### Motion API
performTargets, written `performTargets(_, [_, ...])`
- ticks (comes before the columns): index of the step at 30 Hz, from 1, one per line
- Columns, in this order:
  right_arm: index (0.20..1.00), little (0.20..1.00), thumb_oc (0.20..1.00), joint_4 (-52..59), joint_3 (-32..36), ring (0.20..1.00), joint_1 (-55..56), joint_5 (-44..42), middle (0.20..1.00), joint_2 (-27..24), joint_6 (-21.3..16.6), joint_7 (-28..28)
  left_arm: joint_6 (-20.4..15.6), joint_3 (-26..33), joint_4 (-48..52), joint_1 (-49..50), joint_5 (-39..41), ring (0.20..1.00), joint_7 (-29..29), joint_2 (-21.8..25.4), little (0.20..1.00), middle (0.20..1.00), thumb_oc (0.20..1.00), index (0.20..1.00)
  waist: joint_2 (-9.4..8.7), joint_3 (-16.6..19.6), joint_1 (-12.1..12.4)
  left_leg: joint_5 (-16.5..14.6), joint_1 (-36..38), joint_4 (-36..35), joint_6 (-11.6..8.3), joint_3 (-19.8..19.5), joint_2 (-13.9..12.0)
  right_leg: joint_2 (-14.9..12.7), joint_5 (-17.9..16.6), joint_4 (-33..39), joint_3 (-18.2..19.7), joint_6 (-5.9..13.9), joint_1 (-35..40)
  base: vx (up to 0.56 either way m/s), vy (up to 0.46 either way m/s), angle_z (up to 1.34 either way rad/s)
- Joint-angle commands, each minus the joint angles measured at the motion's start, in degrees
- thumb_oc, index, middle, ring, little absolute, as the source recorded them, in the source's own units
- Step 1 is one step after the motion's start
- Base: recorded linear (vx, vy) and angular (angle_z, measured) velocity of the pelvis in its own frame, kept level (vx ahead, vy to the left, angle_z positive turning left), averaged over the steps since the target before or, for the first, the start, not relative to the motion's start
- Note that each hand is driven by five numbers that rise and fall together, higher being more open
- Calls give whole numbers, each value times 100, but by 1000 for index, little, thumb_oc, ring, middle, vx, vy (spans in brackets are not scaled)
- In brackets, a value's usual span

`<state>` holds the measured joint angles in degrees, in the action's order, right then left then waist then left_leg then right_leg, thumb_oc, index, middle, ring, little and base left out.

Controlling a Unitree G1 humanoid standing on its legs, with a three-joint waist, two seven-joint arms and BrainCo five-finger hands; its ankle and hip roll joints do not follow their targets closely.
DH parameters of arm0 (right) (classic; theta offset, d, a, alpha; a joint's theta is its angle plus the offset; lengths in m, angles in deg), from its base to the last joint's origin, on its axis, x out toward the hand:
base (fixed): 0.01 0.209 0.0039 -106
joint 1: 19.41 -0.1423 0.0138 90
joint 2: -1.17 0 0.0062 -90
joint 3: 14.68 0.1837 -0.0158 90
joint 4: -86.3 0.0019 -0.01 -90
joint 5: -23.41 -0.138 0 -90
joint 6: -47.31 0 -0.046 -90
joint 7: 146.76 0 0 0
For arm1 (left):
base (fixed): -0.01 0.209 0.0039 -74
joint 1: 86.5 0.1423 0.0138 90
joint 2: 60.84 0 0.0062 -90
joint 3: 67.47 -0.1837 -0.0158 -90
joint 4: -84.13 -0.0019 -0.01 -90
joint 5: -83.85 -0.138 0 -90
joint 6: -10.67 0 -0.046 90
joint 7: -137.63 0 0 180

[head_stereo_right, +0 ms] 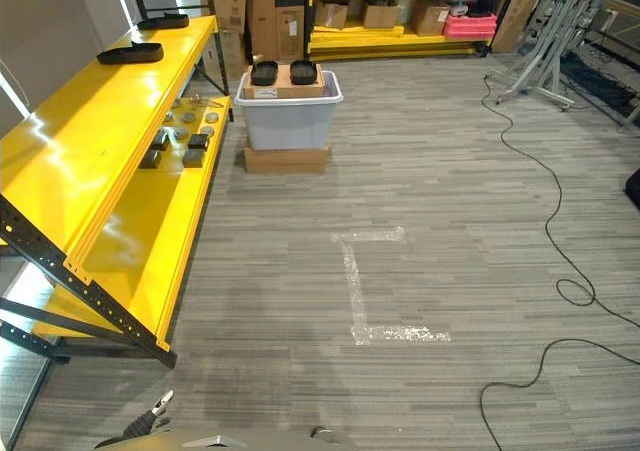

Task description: Move parts from the plastic box to the shelf.

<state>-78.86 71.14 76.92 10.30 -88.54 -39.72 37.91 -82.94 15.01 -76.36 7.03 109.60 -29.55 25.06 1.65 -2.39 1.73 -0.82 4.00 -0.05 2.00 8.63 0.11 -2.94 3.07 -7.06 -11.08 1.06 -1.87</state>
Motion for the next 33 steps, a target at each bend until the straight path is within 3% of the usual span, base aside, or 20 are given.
performTargets(1, [1000, 1000, 1000, -262, -195, 1000, -210, 77, 1000, 72, 25, -31, -32, 47, -131, -203, -2, 1000, -38, 42, 1000, 1000, 1000, 1000, -178, 32, -21, -90, -87, -173, -335, -205, -71, -300, -472, 994, -101, 653, 576, 0, 0, 0])
performTargets(7, [1000, 1000, 1000, -278, -199, 1000, -223, 63, 1000, 66, 50, -17, -138, 56, -138, -198, -4, 1000, -71, 40, 1000, 1000, 1000, 1000, -181, 43, -8, -84, -83, -179, -339, -207, -68, -300, -477, 1003, -109, 659, 584, 0, 0, 0])
performTargets(11, [1000, 1000, 1000, -296, -222, 1000, -234, 69, 1000, 81, 37, 2, 149, 77, -186, -202, 75, 1000, -149, 19, 1000, 1000, 1000, 1000, -190, 55, -1, -78, -86, -174, -340, -215, -68, -296, -481, 1002, -109, 656, 587, 0, 0, 0])
performTargets(15, [1000, 1000, 1000, -277, -244, 1000, -227, 50, 1000, 102, 89, 2, 177, 74, -245, -217, -98, 1000, -251, 4, 1000, 1000, 1000, 1000, -199, 53, -8, -77, -75, -177, -339, -207, -72, -295, -492, 1016, -113, 654, 602, 0, 0, 0])
performTargets(18, [1000, 1000, 1000, -296, -282, 1000, -232, 86, 1000, 111, 97, -6, 263, 12, -341, -254, -521, 1000, -691, -5, 1000, 1000, 1000, 1000, -208, 63, -27, -71, -51, -188, -344, -194, -78, -279, -500, 1024, -94, 655, 609, 0, 0, 0])
performTargets(24, [1000, 1000, 1000, -293, -139, 1000, -248, -469, 1000, 124, 128, -216, 358, -11, -409, -301, -562, 1000, -1064, -8, 1000, 1000, 1000, 1000, -214, 85, -47, -73, -35, -190, -345, -182, -80, -263, -495, 1014, -68, 658, 609, 0, 0, 0])
performTargets(33, [1000, 1000, 1000, -414, -172, 1000, -304, -234, 1000, 142, 483, -326, 759, -55, -535, -346, -652, 1000, -1249, -44, 1000, 1000, 1000, 1000, -194, 87, -48, -80, -19, -171, -334, -186, -69, -271, -494, 1000, -59, 653, 626, 0, 0, 0])
